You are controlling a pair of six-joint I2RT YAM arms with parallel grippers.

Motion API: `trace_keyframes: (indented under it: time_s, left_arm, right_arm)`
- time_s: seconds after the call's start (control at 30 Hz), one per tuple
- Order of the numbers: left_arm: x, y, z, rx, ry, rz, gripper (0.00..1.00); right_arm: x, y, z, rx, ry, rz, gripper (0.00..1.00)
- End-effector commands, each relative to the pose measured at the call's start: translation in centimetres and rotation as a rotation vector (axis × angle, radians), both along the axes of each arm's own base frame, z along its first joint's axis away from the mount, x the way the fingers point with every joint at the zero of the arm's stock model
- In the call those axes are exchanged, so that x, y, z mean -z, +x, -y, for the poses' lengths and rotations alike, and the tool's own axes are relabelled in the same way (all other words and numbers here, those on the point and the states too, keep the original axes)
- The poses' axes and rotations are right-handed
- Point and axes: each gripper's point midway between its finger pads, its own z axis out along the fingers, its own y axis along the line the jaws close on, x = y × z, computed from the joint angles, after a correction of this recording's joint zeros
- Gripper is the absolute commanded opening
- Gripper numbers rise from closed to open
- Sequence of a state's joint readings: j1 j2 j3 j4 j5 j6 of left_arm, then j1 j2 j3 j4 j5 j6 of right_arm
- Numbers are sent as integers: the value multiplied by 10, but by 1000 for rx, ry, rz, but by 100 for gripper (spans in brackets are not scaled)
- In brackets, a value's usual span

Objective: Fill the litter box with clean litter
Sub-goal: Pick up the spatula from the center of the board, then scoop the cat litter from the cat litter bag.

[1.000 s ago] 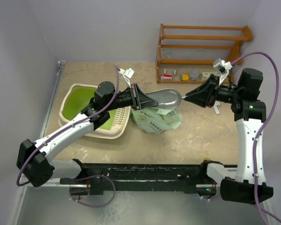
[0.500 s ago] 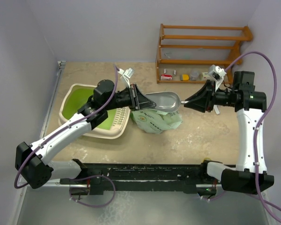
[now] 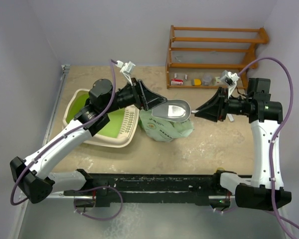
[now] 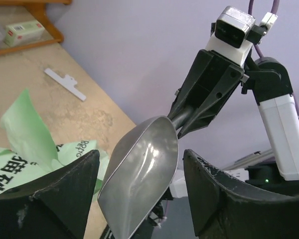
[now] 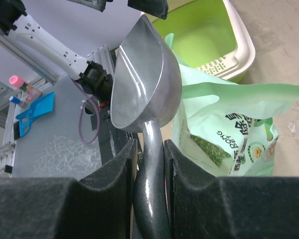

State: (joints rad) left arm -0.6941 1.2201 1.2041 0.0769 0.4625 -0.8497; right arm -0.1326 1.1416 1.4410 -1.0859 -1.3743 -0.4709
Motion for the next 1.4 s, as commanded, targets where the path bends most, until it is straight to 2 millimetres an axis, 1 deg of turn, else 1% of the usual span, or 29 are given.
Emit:
trace_keyframes:
  time_s: [0.0, 0.03, 0.07, 0.17, 0.3, 0.4, 0.47, 0.53, 0.63, 0.77, 0.83, 0.93, 1.03, 1.13, 1.23, 1.3, 1.37]
  left_arm:
    - [-32, 3, -23, -102, 58, 224, 66]
    - [-28, 4, -28, -119, 98, 248, 66]
    - [-29, 4, -33, -133, 131, 287, 66]
    - [-18, 8, -45, -167, 263, 363, 72]
    - [9, 19, -57, -176, 461, 395, 72]
    - [34, 24, -57, -125, 587, 404, 72]
    - [48, 24, -58, -88, 650, 401, 72]
    - [60, 28, -60, -73, 699, 401, 72]
    - [74, 29, -58, -42, 739, 399, 72]
    - [78, 26, -53, 10, 736, 418, 70]
    - [76, 23, -50, 31, 722, 434, 69]
    - [74, 18, -44, 65, 693, 456, 67]
    - [76, 13, -38, 101, 686, 465, 66]
    - [87, 13, -32, 118, 719, 461, 65]
    - [94, 12, -24, 131, 737, 467, 64]
    - [99, 13, -21, 134, 749, 468, 63]
    - [102, 14, -18, 138, 760, 471, 60]
  right_arm:
    - [-14, 6, -1, 50, 27, -22, 0]
    - [-15, 10, 1, 82, 20, -35, 0]
    - [-15, 16, 4, 134, 6, -56, 0]
    - [-14, 27, 12, 242, -37, -101, 0]
    - [-13, 34, 21, 316, -89, -147, 0]
    - [-7, 37, 31, 380, -163, -152, 0]
    - [1, 37, 42, 426, -246, -147, 0]
    - [6, 30, 48, 422, -306, -146, 0]
    - [18, 10, 58, 386, -428, -142, 0]
    - [30, -14, 68, 369, -534, -128, 0]
    - [34, -22, 77, 407, -589, -114, 0]
    - [33, -31, 84, 449, -630, -100, 0]
    - [38, -43, 86, 447, -650, -135, 0]
    - [45, -50, 87, 430, -665, -173, 0]
    - [51, -52, 87, 425, -672, -197, 0]
    - [53, -52, 86, 417, -671, -209, 0]
    - [58, -47, 87, 408, -676, -227, 0]
